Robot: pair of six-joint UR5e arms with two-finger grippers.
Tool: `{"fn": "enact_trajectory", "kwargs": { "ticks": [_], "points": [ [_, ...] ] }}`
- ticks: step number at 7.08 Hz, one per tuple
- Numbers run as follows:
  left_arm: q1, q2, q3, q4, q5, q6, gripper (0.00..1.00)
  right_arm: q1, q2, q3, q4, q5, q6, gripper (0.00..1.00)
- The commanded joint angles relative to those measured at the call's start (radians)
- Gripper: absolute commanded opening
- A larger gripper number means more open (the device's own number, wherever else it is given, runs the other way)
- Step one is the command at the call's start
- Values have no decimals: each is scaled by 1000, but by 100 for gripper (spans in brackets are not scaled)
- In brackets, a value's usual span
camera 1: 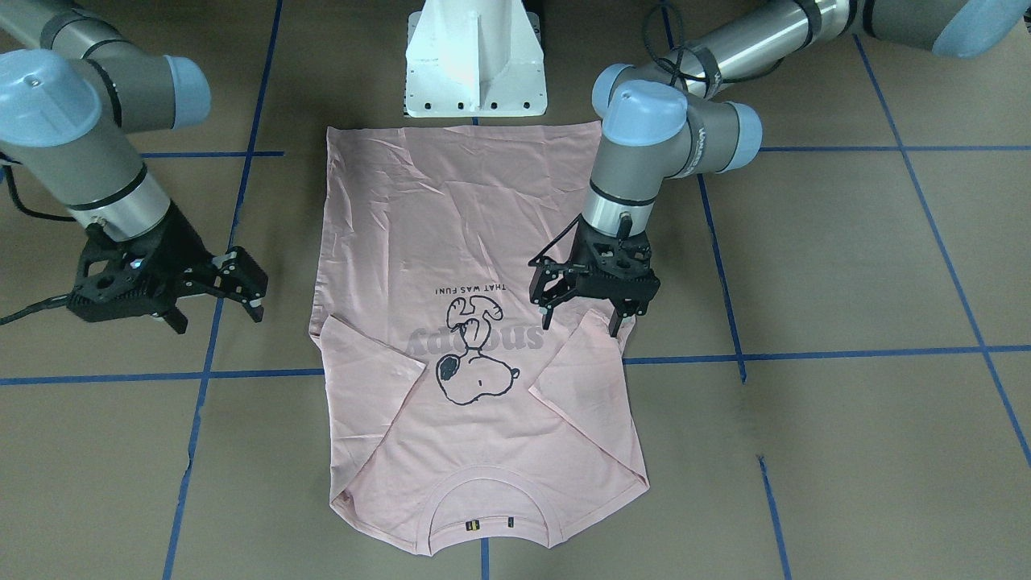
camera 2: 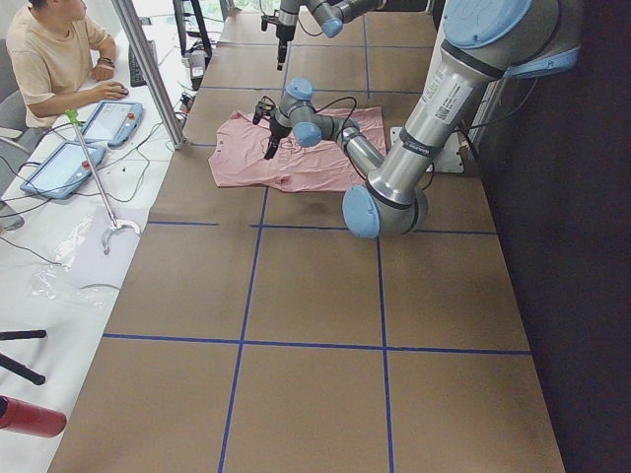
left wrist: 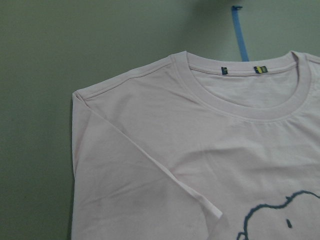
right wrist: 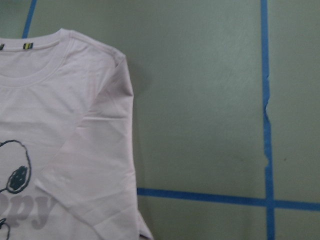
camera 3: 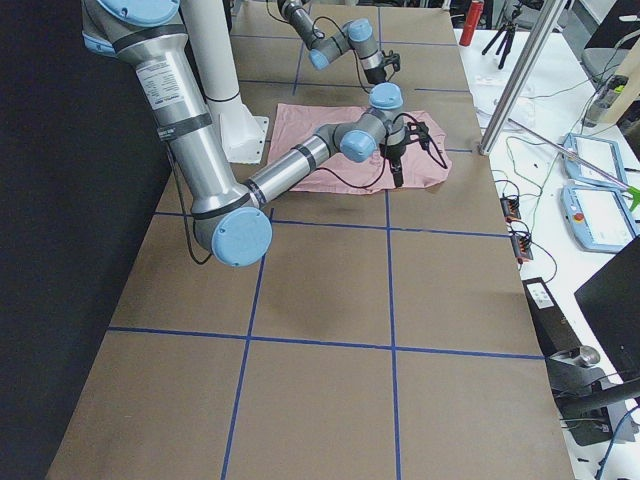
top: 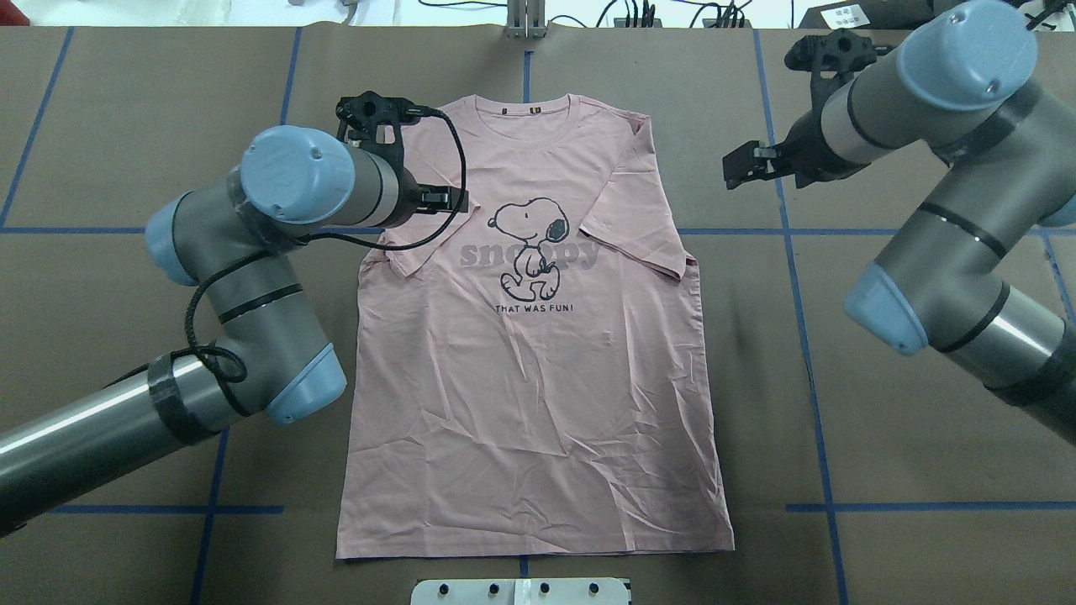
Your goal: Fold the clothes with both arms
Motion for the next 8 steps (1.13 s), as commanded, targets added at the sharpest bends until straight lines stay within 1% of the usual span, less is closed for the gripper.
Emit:
{"fn": "enact_trajectory", "kwargs": {
  "ticks": [1, 2, 3, 4, 5, 6, 7, 8],
  "points": [
    [100, 158, -228, -7, -19, -105, 100, -188, -113, 210, -10, -104, 250, 100],
    [177, 206, -301, -4, -11, -205, 100, -316, -199, 303, -10, -216, 359, 99],
    [257, 257, -349, -3, 18, -297, 100, -469, -266, 365, -10, -375, 485, 98],
    [356, 301, -395, -1, 108, -356, 100, -595, -305, 391, -10, -479, 553, 98],
    [450, 352, -436, -1, 141, -422, 100, -715, -330, 392, -10, -571, 659, 91],
    [528, 401, -446, 3, 197, -487, 100, -786, -341, 393, -9, -642, 679, 92],
    [577, 453, -446, 5, 236, -506, 94, -791, -339, 393, -9, -648, 680, 92],
    [590, 490, -444, 6, 238, -535, 81, -790, -339, 393, -9, -650, 680, 92]
  ]
}}
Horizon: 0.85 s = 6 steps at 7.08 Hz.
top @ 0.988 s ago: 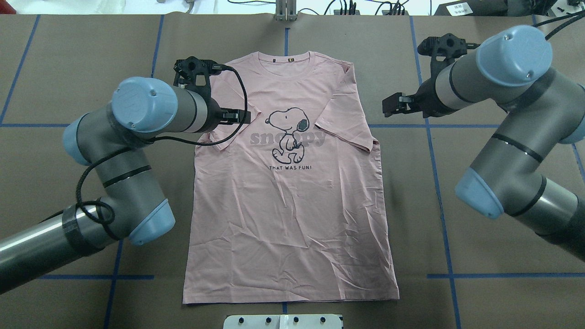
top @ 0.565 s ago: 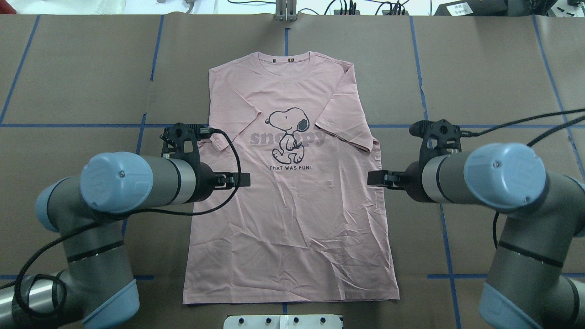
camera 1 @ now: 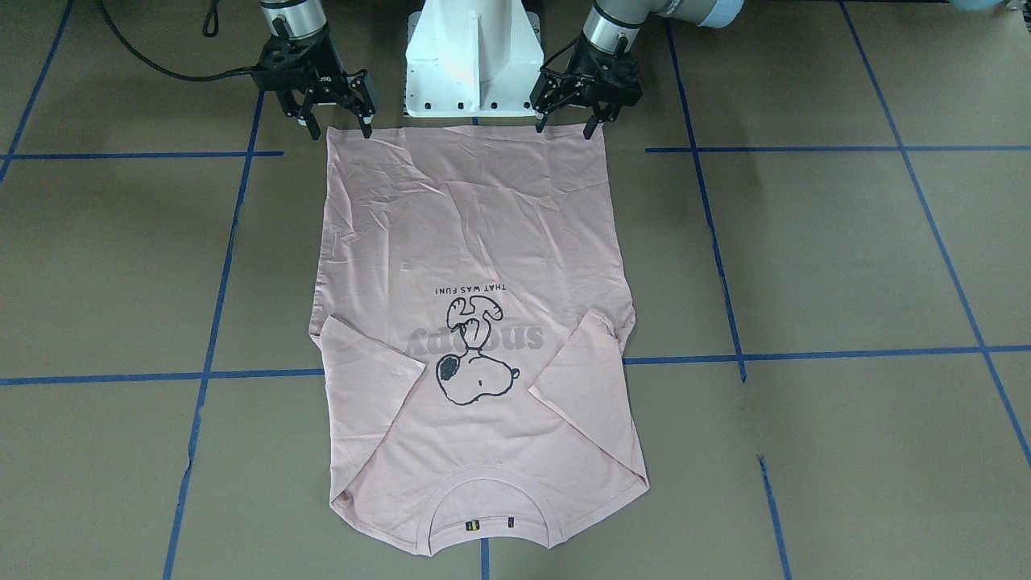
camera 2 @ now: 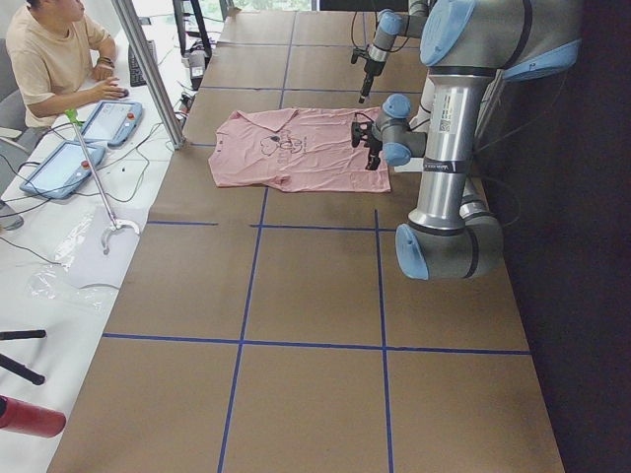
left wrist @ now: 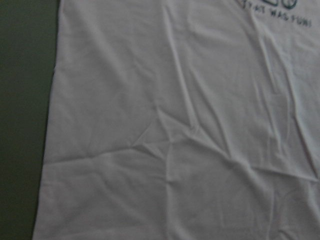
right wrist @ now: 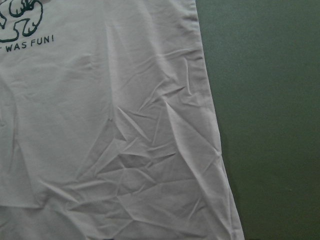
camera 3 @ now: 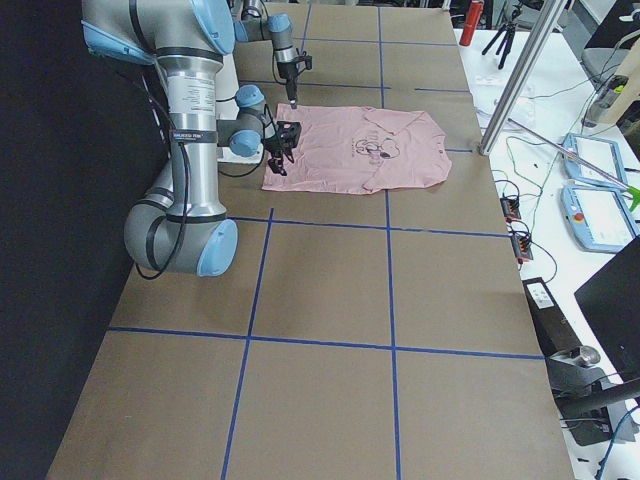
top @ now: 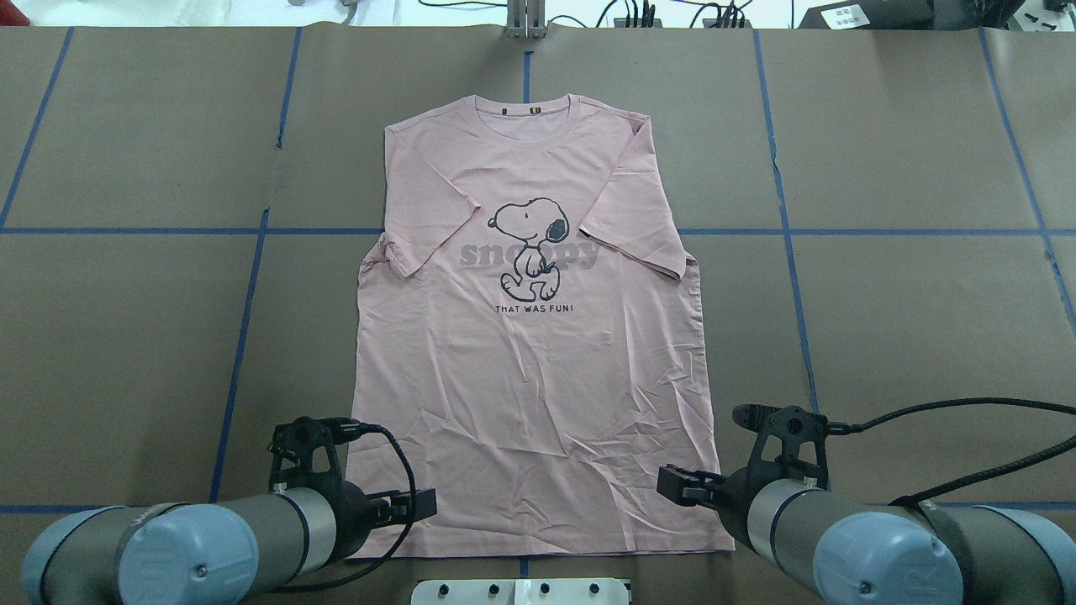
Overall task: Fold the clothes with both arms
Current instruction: 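Move both grippers down to the hem corners nearest the robot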
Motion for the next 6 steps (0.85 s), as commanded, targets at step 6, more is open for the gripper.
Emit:
{"fn": "enact_trajectory", "kwargs": {
  "ticks": [6],
  "points": [
    [47, 67, 1, 59, 16, -39, 60, -13, -5, -1, 2, -16, 7, 93]
  ]
}}
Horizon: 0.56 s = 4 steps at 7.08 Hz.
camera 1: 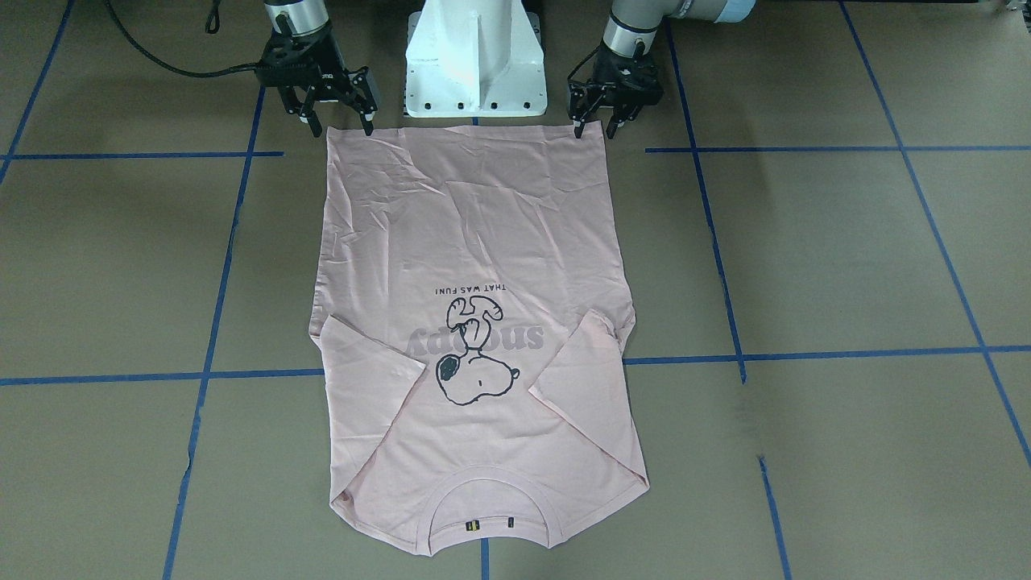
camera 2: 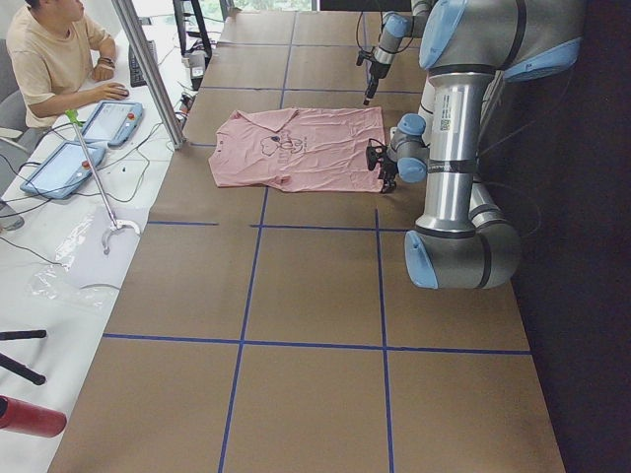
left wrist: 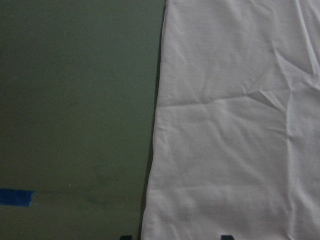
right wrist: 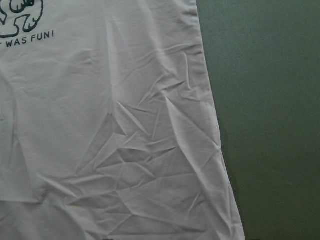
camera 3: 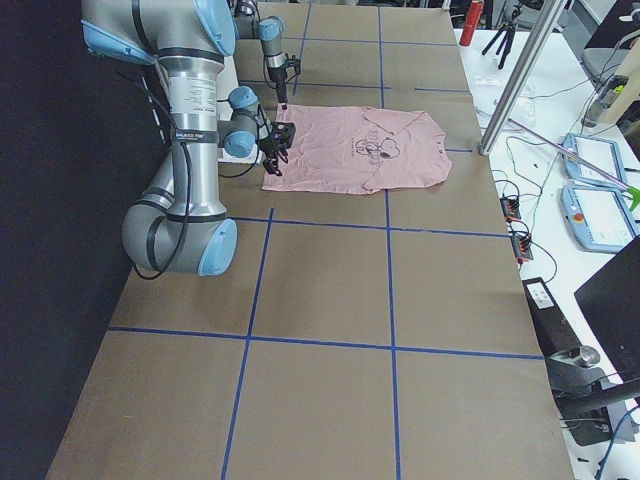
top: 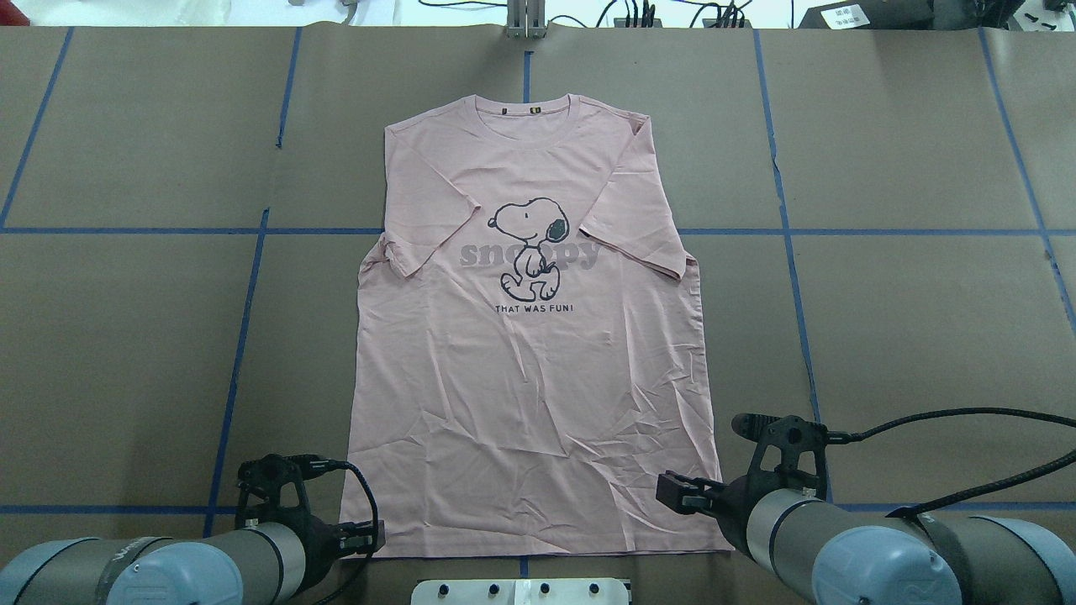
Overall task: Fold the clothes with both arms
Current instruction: 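Grasp the hem corners with both grippers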
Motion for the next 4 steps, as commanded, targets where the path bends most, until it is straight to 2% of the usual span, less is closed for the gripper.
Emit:
{"fn": "enact_trajectory", "kwargs": {
  "ticks": [1, 3, 4],
  "points": [
    [12, 0, 2, 1, -1, 0, 57, 0, -1, 0, 0, 0, 0, 93],
    [26, 0, 3, 2, -3, -2, 44, 0, -1, 0, 0, 0, 0, 94],
    [27, 0, 3, 2, -3, -5, 28, -2, -1, 0, 0, 0, 2, 94]
  ]
}}
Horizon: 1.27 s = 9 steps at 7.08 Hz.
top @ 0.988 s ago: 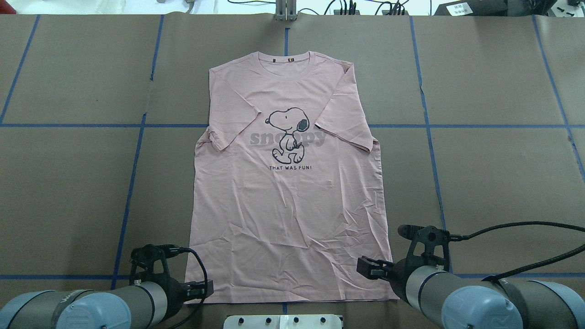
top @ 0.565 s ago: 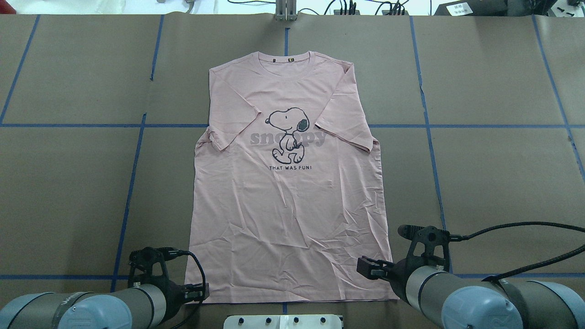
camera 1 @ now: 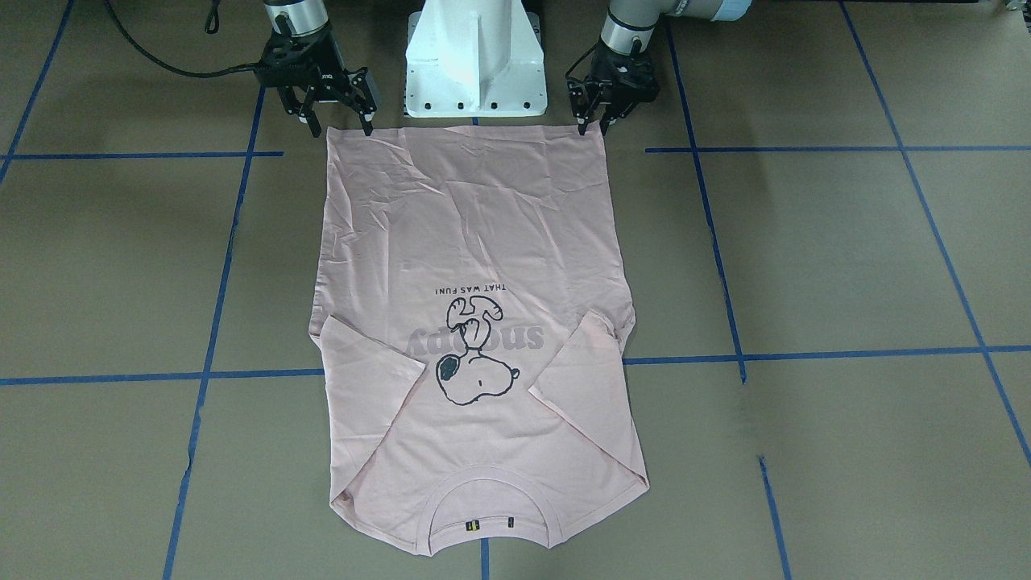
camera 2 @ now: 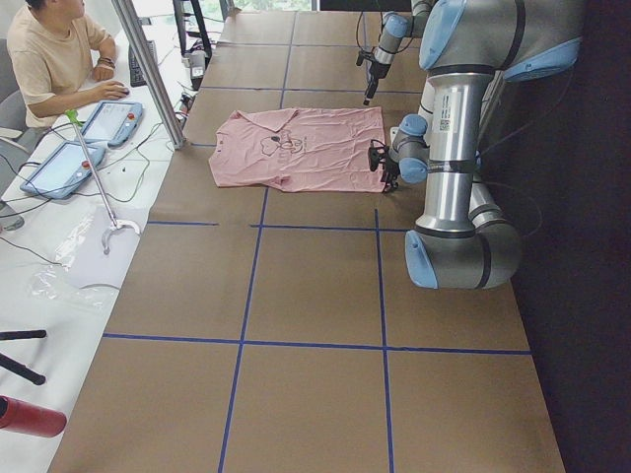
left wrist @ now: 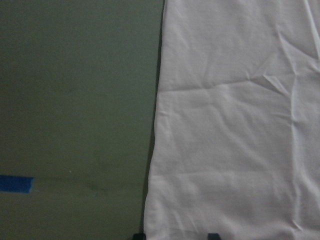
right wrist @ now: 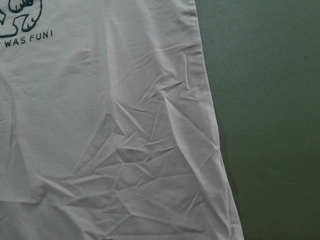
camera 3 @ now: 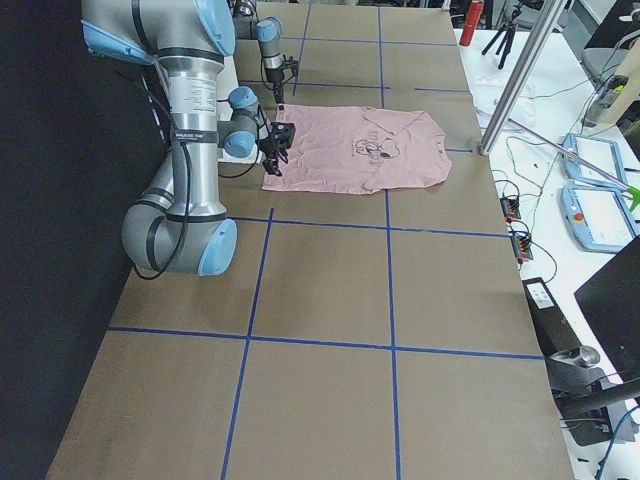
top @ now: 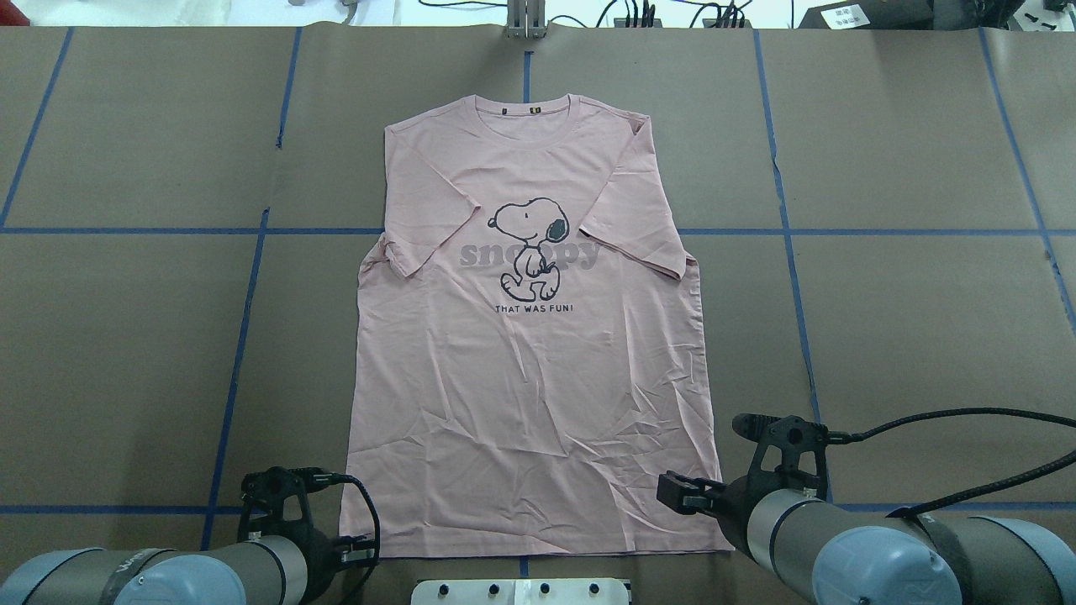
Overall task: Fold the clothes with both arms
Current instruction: 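Grasp the hem corners with both grippers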
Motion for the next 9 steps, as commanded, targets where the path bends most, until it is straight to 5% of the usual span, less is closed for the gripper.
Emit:
{"fn": "enact_trajectory", "kwargs": {
  "ticks": [1, 2, 5, 9],
  "points": [
    [4, 0, -1, 1, -1, -1, 0, -1, 0, 0, -1, 0, 1, 94],
    [4, 0, -4, 8, -1, -1, 0, -9, -2, -2, -1, -12, 3, 94],
    [3, -11, -13, 10, -1, 0, 0, -122, -2, -27, -53, -136, 172, 63],
    [4, -23, -21, 8, -5, 0, 0, -137, -46, -46, -78, -147, 193, 62]
  ]
}}
